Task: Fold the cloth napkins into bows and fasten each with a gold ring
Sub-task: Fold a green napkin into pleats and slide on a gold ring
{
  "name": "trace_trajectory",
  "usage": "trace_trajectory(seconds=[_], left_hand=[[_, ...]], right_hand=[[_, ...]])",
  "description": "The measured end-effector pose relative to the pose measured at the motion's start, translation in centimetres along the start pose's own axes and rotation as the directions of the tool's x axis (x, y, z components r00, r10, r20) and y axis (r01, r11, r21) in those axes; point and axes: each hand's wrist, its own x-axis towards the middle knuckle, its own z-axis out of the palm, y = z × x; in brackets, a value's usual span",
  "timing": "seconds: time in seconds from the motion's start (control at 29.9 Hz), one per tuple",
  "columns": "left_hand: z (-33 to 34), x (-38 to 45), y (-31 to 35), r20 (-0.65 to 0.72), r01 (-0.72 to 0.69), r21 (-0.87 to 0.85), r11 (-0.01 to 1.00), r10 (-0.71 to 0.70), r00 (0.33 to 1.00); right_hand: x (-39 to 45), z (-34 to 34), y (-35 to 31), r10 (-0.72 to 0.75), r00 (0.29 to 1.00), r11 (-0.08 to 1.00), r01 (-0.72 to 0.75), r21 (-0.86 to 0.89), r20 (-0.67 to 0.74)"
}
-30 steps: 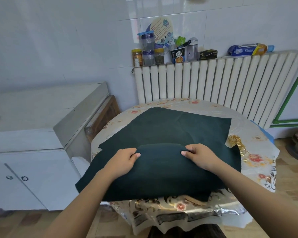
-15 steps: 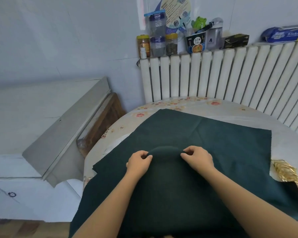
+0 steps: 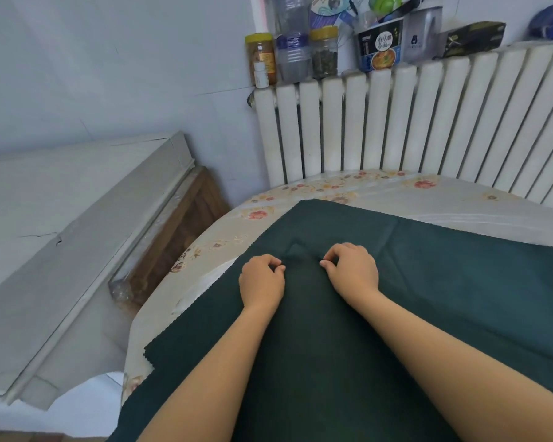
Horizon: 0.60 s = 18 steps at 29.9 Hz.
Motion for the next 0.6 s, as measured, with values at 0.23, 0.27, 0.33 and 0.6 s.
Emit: trace_trajectory(seconds=[0.23,0.27,0.33,0.6], left_hand=[[0.3,2.6,-0.2,0.085,0.081,-0.161,0.984,-0.068,0.994],[0.3,2.9,-0.1,0.098,0.09,-0.184,0.979,-0.073,0.993],[0.4,3.2,-0.1,0.132,0.099,-0.213,0.972,-0.072,0.989],[0.3,3.6,-0.2,0.12,0.115,-0.276,0.954,-0.085,0.989]], right_hand=[[2.3,1.1,0.5,0.032,0.998,0.996,-0.036,0.077,0.047],[2.5,1.1,0.5,0.047,0.997,0.994,-0.054,0.098,0.066],[2.9,1.2,0.5,0.076,0.99,0.99,-0.09,0.113,0.116],[3.5,1.2,0.5,0.14,0.976,0.971,-0.169,0.171,0.169]])
